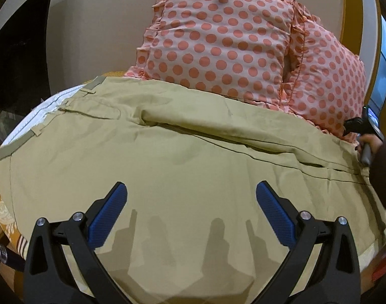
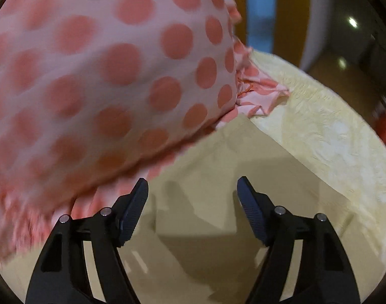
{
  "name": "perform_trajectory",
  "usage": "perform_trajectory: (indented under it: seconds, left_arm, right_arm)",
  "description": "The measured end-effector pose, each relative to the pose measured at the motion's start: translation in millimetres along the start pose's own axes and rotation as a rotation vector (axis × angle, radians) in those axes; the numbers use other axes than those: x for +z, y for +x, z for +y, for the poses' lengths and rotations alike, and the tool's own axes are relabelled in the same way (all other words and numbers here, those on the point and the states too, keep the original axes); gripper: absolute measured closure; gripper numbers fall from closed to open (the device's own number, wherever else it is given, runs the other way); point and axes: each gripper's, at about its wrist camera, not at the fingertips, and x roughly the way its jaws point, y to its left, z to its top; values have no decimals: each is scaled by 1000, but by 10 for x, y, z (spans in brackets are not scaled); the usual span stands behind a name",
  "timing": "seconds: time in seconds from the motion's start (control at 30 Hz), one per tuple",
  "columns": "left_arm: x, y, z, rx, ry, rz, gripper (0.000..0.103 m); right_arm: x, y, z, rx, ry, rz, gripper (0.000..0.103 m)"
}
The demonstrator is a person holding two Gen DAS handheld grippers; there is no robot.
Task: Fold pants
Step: 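Grasp the trouser leg hem with the right gripper and lift it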
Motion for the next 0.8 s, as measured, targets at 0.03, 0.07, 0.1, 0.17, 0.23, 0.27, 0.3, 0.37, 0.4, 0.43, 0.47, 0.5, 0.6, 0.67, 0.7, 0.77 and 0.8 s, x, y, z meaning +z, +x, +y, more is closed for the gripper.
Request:
perform_trajectory:
  seconds: [0.03, 0.07, 0.1, 0.17, 0.23, 0.27, 0.3, 0.37, 0.4, 0.43, 0.47, 0.5, 0.6, 0.67, 0.7, 0.77, 0.8]
  left_arm:
    - [14, 26, -14, 6, 12, 2, 2]
    - [21, 44, -26, 8, 23, 3, 2]
    - [36, 70, -39, 9, 36, 5, 2]
    - [32, 84, -57, 9, 53, 7, 2]
    - [37, 103, -64, 6, 61, 6, 2]
    - [39, 107, -63, 5, 60, 5, 2]
    - [43, 107, -62, 2, 57, 4, 2]
    - [52, 90, -44, -4, 48, 0, 2]
    - [56, 69, -30, -2, 42, -4, 2]
    - [52, 28, 6, -2, 31, -15, 2]
    - [53, -3, 36, -5, 21, -24, 2]
    - [51, -44, 94, -12, 2, -39, 2]
    - [86, -89, 218, -15, -33, -47, 2]
    - [159, -104, 295, -15, -53, -51, 2]
    - [206, -115, 329, -18, -65, -58, 2]
    - [341, -122, 405, -37, -98, -84, 2]
    - [408, -113, 429, -45, -112, -90, 2]
  right_arm:
    - [67, 132, 25, -36, 21, 15, 28]
    - [119, 278, 38, -84, 35, 33, 28]
    - [141, 359, 65, -127, 18, 22, 29]
    - [145, 410, 136, -174, -60, -30, 43]
    - [148, 404, 62, -94, -66, -45, 71]
    - [155, 408, 12, -80, -74, -54, 83]
    - [157, 409, -61, -45, -64, -54, 88]
    - [136, 372, -303, 121, 28, -45, 98]
    - [108, 320, -466, 216, 93, -48, 98]
    - [65, 246, -622, 303, 140, -63, 98]
    - [-23, 105, -834, 417, 181, -91, 98]
    - [-108, -17, -997, 476, 195, -108, 98]
    - [-536, -474, -1593, 665, 245, -143, 98]
    - [-900, -805, -1944, 764, 304, -139, 98]
    - [-1111, -919, -2064, 759, 310, -131, 98]
    - [-1446, -988, -2231, 722, 333, -83, 98]
    - [-1524, -942, -2281, 720, 351, -50, 97]
